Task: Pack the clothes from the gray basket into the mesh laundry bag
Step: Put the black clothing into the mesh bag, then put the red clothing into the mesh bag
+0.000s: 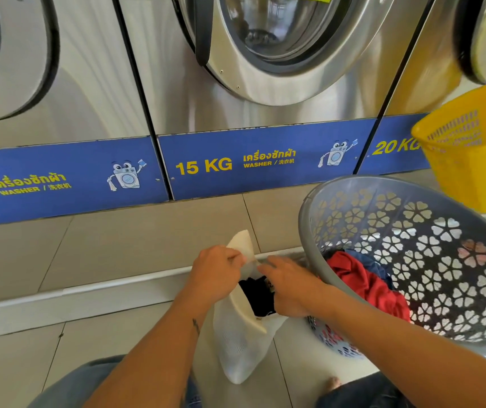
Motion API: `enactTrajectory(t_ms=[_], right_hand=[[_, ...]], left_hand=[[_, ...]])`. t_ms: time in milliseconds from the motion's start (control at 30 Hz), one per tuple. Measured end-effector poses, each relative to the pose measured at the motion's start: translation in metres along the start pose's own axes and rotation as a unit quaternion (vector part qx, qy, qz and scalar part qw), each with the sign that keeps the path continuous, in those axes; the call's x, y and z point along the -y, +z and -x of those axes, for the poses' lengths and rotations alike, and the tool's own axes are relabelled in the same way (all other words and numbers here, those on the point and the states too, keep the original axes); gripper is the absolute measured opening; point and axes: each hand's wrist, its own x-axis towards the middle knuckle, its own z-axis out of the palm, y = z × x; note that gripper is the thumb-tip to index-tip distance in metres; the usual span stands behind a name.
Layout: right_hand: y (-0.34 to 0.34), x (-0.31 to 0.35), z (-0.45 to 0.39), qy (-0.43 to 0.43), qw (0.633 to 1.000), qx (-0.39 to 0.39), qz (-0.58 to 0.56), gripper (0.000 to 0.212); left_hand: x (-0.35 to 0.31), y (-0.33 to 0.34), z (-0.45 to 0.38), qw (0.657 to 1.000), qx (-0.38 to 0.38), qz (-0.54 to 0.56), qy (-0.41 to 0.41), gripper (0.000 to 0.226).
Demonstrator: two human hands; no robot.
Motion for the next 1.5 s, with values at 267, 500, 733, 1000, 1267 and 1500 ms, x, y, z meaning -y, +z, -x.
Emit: enactTrajectory(t_ms=[267,500,733,1000,1267,1500], right_hand=[[-0.057,-0.012,0.029,-0.020,0.966,-0.198,-0.166,0.044],[-0.066,-0.127,0.038,0.152,0.958,-0.175,-0.168,0.042],[-0.008,-0.174,0.012,0.201,0.968,0.150,0.016,0.069],[0.040,-0.194,-0.059,0.152,0.967,0.163,0.127,0.098],[0.111,-0.194,-0.056,0.174,0.932,0.238,0.212,0.079],[0.135,-0.195,-0.054,0.161,0.926,0.220,0.260,0.078]], left_hand=[[-0.031,0.006,-0.004,0.995,-0.058,0.078,-0.016,0.037],[-0.055,0.008,-0.007,0.979,-0.105,0.173,-0.002,0.033],[-0.051,0.028,-0.015,0.992,-0.020,0.123,-0.024,0.032],[-0.047,0.044,-0.025,0.998,0.029,-0.055,0.022,0.049],[-0.038,0.041,-0.029,0.999,0.017,-0.042,0.012,0.051],[-0.035,0.043,-0.023,0.996,0.037,-0.073,0.019,0.049]])
